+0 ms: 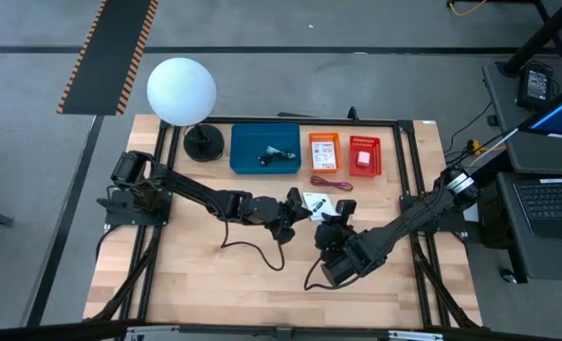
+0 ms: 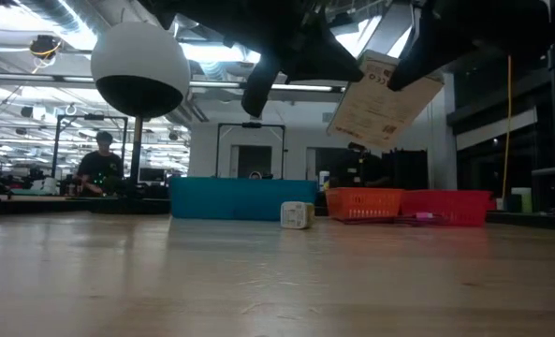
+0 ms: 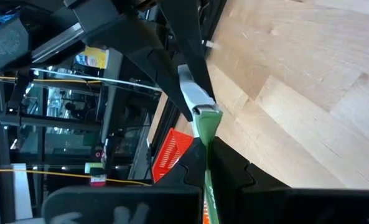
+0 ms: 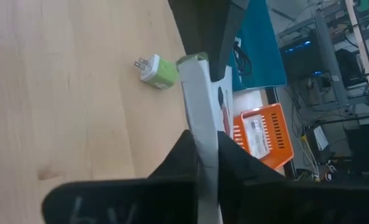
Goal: Pick and place items into bin
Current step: Put the white card reader box into the orange bin
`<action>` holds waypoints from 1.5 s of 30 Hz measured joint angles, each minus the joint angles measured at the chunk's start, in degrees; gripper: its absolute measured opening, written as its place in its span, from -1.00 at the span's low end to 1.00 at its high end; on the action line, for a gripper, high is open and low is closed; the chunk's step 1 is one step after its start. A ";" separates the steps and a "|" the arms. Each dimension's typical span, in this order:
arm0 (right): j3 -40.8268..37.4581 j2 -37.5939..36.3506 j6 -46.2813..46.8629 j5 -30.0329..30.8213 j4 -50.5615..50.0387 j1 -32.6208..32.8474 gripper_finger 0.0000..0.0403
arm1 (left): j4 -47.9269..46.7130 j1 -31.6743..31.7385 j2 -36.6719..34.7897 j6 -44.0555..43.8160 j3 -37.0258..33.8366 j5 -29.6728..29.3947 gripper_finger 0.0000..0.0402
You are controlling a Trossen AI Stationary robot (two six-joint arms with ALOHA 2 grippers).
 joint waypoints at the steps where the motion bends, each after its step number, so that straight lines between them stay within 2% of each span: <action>1: 0.00 0.00 0.01 0.00 -0.03 0.00 -0.95 | 0.00 0.00 0.00 0.02 0.00 -0.02 -0.98; 7: 0.00 0.00 -0.03 -0.05 -0.32 0.00 -0.97 | 0.00 0.00 0.00 0.31 0.00 -0.02 -0.96; 15: 0.02 0.00 0.17 -0.51 -1.96 0.04 -0.97 | 0.03 -1.20 0.00 -0.06 0.00 -2.00 -0.77; 20: -0.07 0.07 2.06 -1.26 -5.17 0.02 -0.97 | 0.15 -2.83 -2.61 -0.16 0.00 -7.92 -0.67; 23: -0.07 0.07 4.15 -0.99 -7.60 0.02 -0.97 | -1.78 -3.72 -5.32 -1.74 0.00 -8.94 -0.66; 27: -0.07 0.07 4.66 -0.83 -9.19 0.02 -0.97 | -8.18 -4.13 -10.32 -8.09 0.00 -8.80 -0.72; 32: -0.07 0.07 4.57 -0.31 -9.88 0.02 -0.97 | -18.88 -3.48 -15.94 -17.42 0.00 -8.65 -0.91; 34: -0.07 0.07 4.68 1.40 -10.51 0.02 -0.97 | -22.67 -3.44 -17.92 -21.44 0.00 -8.53 -0.97; 38: -0.07 0.07 4.53 5.14 -11.78 0.02 -0.97 | -30.85 -3.33 -20.78 -31.71 -0.05 -8.45 -0.98; 45: -0.04 0.07 4.46 7.78 -13.86 -1.48 -0.97 | -27.31 -4.10 -23.53 -37.52 -7.99 -8.48 -0.99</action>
